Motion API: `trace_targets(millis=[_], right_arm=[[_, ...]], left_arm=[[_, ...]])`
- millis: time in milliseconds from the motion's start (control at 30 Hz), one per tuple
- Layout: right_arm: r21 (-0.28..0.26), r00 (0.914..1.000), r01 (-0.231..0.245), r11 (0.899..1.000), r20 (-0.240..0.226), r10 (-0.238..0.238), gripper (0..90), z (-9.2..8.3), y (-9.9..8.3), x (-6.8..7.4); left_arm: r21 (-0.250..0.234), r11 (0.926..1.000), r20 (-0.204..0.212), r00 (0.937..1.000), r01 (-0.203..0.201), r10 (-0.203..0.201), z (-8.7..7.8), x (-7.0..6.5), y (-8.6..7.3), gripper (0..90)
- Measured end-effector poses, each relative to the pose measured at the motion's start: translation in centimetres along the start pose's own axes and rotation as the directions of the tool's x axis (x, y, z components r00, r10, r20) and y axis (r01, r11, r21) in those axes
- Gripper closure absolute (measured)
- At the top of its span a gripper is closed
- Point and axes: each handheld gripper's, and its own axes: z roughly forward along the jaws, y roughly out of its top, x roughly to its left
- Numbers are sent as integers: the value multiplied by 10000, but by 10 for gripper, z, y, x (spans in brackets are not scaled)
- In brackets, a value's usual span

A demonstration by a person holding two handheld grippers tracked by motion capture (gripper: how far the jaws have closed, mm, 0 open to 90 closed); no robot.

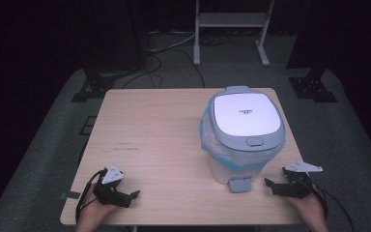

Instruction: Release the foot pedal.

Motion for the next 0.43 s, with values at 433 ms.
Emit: trace_targets(millis=[433], right_arm=[[82,9999,59,9999,105,-60,124,1,0,1]], left_arm=[[-16,10000,-11,10000,3,-3,0,0,0,0]])
